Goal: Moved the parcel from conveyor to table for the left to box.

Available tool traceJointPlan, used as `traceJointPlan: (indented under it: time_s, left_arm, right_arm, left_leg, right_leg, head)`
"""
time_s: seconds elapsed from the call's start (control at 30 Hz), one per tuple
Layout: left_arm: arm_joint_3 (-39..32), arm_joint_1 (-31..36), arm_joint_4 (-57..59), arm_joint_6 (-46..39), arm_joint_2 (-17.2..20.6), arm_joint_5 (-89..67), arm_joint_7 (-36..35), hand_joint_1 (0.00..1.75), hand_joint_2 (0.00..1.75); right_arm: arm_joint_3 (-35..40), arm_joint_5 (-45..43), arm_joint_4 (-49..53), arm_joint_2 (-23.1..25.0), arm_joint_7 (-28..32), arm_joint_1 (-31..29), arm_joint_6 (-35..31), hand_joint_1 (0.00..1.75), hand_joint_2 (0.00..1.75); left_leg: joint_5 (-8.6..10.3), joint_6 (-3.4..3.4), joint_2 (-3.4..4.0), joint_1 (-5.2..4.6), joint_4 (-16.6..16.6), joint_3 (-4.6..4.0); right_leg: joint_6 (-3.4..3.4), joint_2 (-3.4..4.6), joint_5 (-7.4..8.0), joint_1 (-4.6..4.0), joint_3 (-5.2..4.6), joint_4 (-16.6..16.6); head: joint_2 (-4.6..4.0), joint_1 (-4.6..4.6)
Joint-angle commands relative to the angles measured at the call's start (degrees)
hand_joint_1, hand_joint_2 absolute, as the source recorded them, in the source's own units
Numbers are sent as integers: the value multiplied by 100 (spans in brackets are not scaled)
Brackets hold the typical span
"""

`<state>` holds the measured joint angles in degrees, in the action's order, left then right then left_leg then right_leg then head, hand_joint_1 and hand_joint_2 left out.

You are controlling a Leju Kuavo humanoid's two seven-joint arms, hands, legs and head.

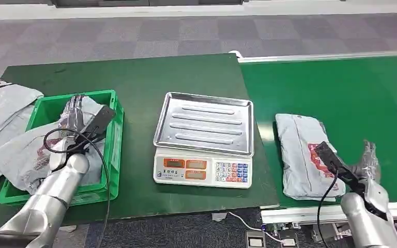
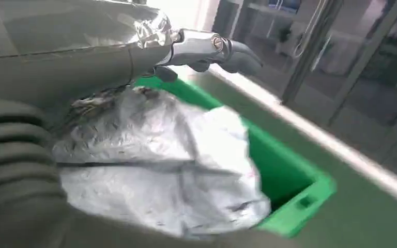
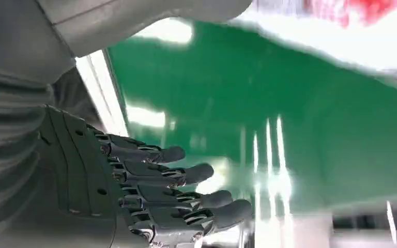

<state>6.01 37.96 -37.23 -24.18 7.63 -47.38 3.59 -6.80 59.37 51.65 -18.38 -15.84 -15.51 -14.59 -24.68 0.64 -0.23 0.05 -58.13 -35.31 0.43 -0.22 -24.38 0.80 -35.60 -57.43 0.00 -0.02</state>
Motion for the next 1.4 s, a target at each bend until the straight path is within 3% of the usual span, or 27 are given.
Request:
traceJointPlan:
  time_s: [0.03, 0.1, 0.17, 0.23, 0.4, 0.43, 0.53, 0.63, 1.0, 1.03, 1.07, 1.1, 1.17, 1.4]
  left_arm:
    - [-723, -897, -1935, 632, -441, 2877, 1555, 0, 175]
    - [-516, -1470, -2934, 679, -302, 3647, 1629, 0, 175]
    - [-327, -1573, -3202, 615, -199, 3847, 1513, 0, 175]
    - [-301, -1526, -3153, 602, -192, 3864, 1500, 0, 175]
    - [-256, -1431, -2988, 554, -173, 3918, 1540, 0, 175]
    - [-232, -1529, -3193, 681, -189, 4136, 1810, 0, 175]
    - [-77, -1749, -3629, 686, -179, 4220, 1747, 0, 175]
    - [67, -1650, -3567, 714, -230, 4247, 1736, 0, 175]
    - [83, -1586, -3502, 726, -235, 4244, 1735, 0, 175]
    - [26, -1684, -3601, 894, -403, 4443, 1937, 0, 175]
    - [89, -1832, -3758, 798, -533, 4368, 1983, 0, 175]
    - [74, -2138, -4090, 524, -546, 4286, 2024, 0, 175]
    - [118, -2440, -4395, 461, -491, 4316, 2008, 0, 175]
    - [99, -2376, -4360, 459, -488, 4359, 1989, 0, 175]
  right_arm:
    - [-48, -1918, -1406, -473, 1035, -923, 1963, 0, 175]
    - [500, -2063, -1962, -663, 1110, -1585, 2212, 0, 175]
    - [803, -2206, -2101, -691, 1054, -1784, 2238, 0, 175]
    - [838, -2243, -2089, -684, 1047, -1761, 2217, 0, 175]
    - [925, -2361, -2031, -703, 1036, -1667, 2158, 0, 175]
    - [1336, -2247, -2029, -728, 1143, -1740, 2590, 0, 175]
    - [1955, -2389, -1927, -726, 1087, -1834, 3049, 0, 175]
    - [2625, -2603, -1805, -944, 1187, -1779, 3911, 0, 175]
    - [2661, -2623, -1816, -967, 1203, -1771, 3898, 0, 175]
    - [3598, -1728, -1902, -947, 883, -1515, 4531, 0, 175]
    - [3706, -1560, -2320, -502, 809, -1111, 3597, 0, 175]
    - [3493, -1490, -2793, 65, 596, -1048, 2153, 0, 175]
    - [3232, -1755, -3128, 540, 461, -1042, 1417, 0, 175]
    - [3259, -1714, -3151, 394, 450, -1210, 1361, 0, 175]
  left_leg:
    - [-3, -3, -6, -1, 5, 13]
    - [-10, -4, 22, -5, 9, 28]
    - [-11, -4, 39, -9, 1, 6]
    - [-21, -4, 66, -9, 1, 20]
    - [-11, -3, 32, -8, 10, 26]
    - [-8, -6, 24, -8, 5, 15]
    - [-11, -8, 31, -7, 14, 31]
    - [-11, -8, 36, -6, 5, 21]
    - [-4, -12, 6, -8, 5, 13]
    - [-1, -12, 3, -9, 3, 7]
    - [-2, -12, -1, -5, 7, 15]
    - [-3, -10, -4, 1, 18, 33]
    - [-3, -7, 5, 16, 40, 64]
    - [-20, 4, 19, 14, 8, 33]
  right_leg:
    - [2, -7, -4, 1, 17, 9]
    - [2, 21, -1, 4, 21, 14]
    - [2, 37, 5, 9, 3, 1]
    - [2, 64, 5, 8, 6, 4]
    - [1, 25, 1, 6, 19, 13]
    - [3, 16, 2, 6, 11, 10]
    - [2, 21, 3, 5, 26, 19]
    - [4, 27, 3, 3, 15, 8]
    - [5, -4, 1, 6, 16, 8]
    - [6, -7, 2, 7, 10, 5]
    - [5, -10, 1, 3, 21, 12]
    - [3, -13, 1, -4, 41, 28]
    - [-1, -4, 7, -18, 75, 62]
    - [1, 18, -10, -15, 30, 15]
  head:
    - [0, 2]
    - [0, 0]
    - [0, 2]
    - [0, 0]
    - [0, 0]
    - [0, 0]
    - [0, 2]
    - [0, 2]
    - [0, 2]
    - [0, 0]
    - [0, 2]
    - [0, 2]
    - [0, 2]
    - [0, 0]
